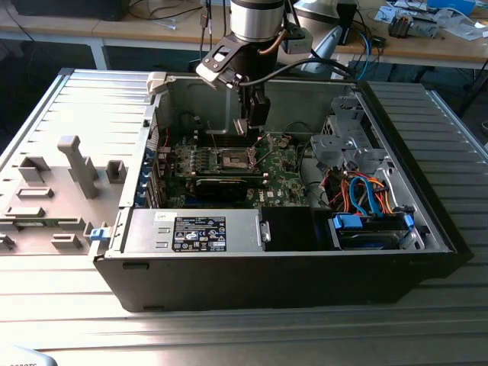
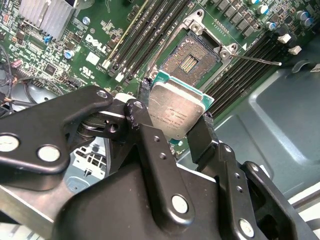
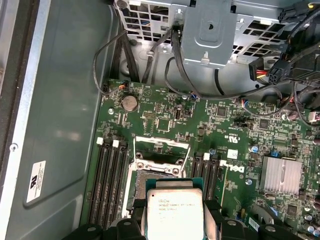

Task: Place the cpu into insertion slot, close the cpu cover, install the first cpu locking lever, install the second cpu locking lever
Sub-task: 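Place the cpu into insertion slot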

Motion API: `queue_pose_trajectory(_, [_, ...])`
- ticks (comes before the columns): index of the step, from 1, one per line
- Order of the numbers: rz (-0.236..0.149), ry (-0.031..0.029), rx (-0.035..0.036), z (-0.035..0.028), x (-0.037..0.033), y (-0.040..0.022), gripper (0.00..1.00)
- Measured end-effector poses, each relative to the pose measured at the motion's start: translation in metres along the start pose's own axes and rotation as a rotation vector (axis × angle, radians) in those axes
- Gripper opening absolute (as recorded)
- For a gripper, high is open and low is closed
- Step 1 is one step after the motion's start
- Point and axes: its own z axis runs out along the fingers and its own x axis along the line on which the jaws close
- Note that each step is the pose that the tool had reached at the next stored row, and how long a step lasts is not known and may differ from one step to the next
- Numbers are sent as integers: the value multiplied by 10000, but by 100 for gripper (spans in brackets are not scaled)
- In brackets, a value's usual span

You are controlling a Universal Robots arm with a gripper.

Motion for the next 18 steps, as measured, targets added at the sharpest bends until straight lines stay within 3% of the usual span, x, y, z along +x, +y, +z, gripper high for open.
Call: queue_pose_trajectory(18, [301,-9,3,0,0,0,55])
